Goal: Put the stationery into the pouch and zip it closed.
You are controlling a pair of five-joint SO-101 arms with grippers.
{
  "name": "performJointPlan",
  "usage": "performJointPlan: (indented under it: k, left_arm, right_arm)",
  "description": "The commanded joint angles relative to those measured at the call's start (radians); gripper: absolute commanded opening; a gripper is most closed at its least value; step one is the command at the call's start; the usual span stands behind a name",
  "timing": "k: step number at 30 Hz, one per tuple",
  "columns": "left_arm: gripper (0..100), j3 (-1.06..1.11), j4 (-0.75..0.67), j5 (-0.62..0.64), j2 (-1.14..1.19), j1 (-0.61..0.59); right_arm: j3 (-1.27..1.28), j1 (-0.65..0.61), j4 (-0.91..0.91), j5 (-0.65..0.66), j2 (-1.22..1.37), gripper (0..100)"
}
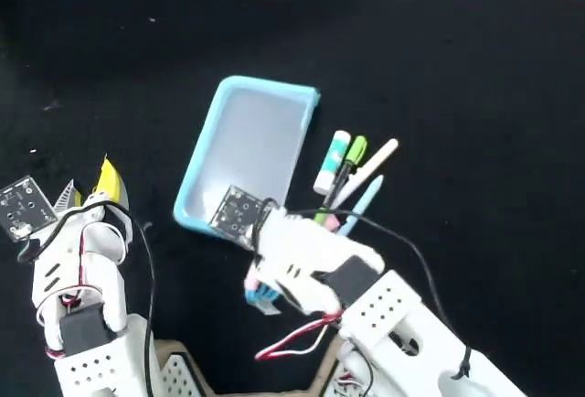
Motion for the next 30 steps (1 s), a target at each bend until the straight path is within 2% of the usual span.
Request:
performJointPlan:
  k: [1,5,10,13,18,23,28,30]
  left_arm:
    - [20,-0.022,-0.023,0.012,-0.008,-0.008]
    - [20,-0.024,-0.023,0.012,-0.008,-0.008]
    - [20,-0.024,-0.023,0.012,-0.008,-0.008]
    - [20,-0.024,-0.023,0.012,-0.008,-0.008]
    - [20,-0.024,-0.023,0.012,-0.008,-0.008]
    - [20,-0.024,-0.023,0.012,-0.008,-0.008]
    - [20,-0.024,-0.023,0.012,-0.008,-0.008]
    - [20,-0.024,-0.023,0.012,-0.008,-0.008]
  right_arm:
    - [-0.005,-0.054,0.015,-0.046,0.012,2.7]
    - [0.007,-0.034,0.02,-0.069,0.012,11.3]
    - [-0.051,0.002,0.025,-0.348,0.013,15.3]
    - [-0.099,0.002,0.068,-0.434,0.013,17.5]
    - [-0.205,0.034,0.247,-0.431,0.013,17.7]
    - [-0.189,0.063,0.272,-0.431,0.013,17.7]
    - [-0.162,-0.015,0.276,-0.428,0.013,17.7]
    - [-0.137,-0.044,0.273,-0.364,0.013,17.7]
